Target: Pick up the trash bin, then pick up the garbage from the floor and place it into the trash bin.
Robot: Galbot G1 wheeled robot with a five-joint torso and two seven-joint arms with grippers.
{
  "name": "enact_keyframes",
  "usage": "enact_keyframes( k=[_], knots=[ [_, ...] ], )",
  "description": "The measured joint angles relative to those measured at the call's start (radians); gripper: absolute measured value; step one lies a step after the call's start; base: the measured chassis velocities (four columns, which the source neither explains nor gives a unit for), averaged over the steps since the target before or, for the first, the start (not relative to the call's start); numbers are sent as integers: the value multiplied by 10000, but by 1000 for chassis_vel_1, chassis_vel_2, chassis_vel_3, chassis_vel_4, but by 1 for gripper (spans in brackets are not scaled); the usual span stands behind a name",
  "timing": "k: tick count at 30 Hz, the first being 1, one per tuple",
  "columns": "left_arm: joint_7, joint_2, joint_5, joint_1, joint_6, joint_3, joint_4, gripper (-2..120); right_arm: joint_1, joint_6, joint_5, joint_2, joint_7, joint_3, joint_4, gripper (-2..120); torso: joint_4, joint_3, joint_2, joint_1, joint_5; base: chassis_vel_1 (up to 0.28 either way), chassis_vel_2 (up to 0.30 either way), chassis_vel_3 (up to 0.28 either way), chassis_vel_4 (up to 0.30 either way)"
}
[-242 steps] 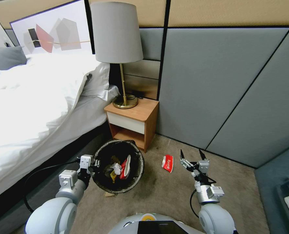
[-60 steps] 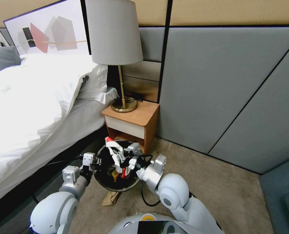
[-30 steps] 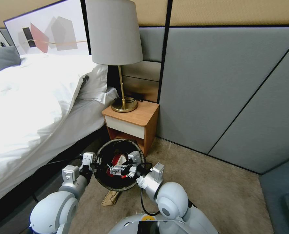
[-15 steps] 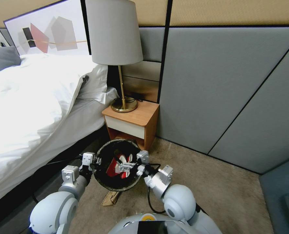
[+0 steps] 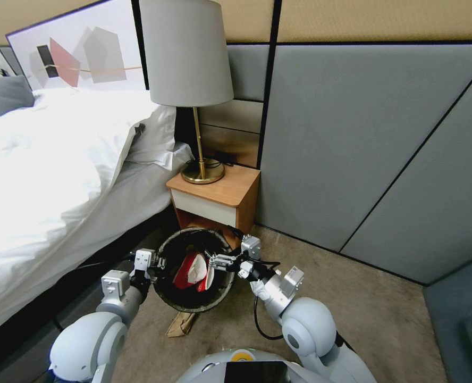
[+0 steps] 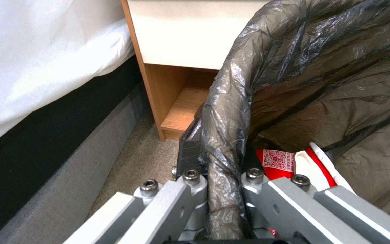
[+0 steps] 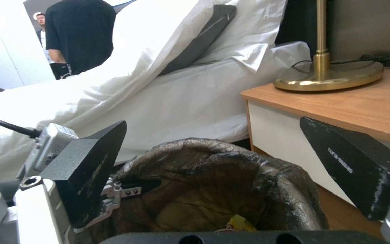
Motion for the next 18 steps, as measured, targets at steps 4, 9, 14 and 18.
enact_keyframes(
  k=[4,9,14,18],
  knots=[
    [2,-3,-14,0,0,-12,5,1,-176,22,10,-31,-99,258,392,100,0,0,0,0,0,0,0,0,0],
    [3,21,-87,0,0,-42,-10,1,-520,229,-227,-43,35,854,695,100,0,0,1,0,0,0,0,0,0],
    [9,23,-155,27,0,-180,-25,1,-781,782,-770,76,843,1400,386,100,0,0,0,0,0,0,0,0,0],
    [12,34,-234,40,-4,-291,-33,1,-901,1203,-978,110,1074,1620,174,100,0,0,0,0,0,0,0,0,0]
  ],
)
